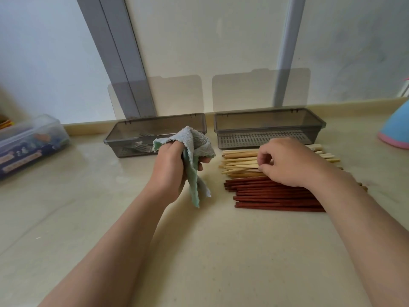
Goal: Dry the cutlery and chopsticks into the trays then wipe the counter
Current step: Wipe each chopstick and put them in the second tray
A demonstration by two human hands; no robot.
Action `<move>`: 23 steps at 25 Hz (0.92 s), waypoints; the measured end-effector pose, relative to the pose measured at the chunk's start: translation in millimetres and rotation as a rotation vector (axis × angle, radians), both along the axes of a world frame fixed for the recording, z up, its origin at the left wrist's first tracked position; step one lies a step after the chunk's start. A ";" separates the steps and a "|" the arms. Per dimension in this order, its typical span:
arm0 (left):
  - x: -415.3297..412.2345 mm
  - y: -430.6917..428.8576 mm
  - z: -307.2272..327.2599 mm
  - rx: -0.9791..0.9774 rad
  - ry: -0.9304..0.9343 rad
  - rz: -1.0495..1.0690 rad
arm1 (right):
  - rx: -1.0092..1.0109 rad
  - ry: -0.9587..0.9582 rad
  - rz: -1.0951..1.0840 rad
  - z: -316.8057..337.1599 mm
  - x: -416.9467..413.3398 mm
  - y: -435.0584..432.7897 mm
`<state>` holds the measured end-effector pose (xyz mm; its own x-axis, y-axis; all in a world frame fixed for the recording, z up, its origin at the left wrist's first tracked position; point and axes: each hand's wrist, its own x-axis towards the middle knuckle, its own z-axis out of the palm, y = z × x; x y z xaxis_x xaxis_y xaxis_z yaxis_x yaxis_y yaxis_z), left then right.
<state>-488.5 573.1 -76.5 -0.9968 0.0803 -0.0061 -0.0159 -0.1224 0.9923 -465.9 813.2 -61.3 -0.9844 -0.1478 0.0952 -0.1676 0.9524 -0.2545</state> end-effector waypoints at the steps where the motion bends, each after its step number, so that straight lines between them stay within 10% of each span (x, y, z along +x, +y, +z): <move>1: 0.5 -0.1 0.7 -0.028 -0.006 0.000 | 0.015 0.007 -0.002 -2.0 -0.1 -1.4; 14: 12.2 8.1 -3.9 -0.019 0.218 -0.102 | -0.260 0.475 0.313 4.0 15.4 -38.6; 23: 5.2 -4.1 7.8 0.065 0.186 0.192 | -0.273 0.326 0.284 2.8 16.4 -31.9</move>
<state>-483.3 569.0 -68.7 -0.9772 -0.1160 0.1778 0.1958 -0.1691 0.9660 -449.5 781.3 -58.5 -0.8219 -0.3320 0.4628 -0.5221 0.7641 -0.3790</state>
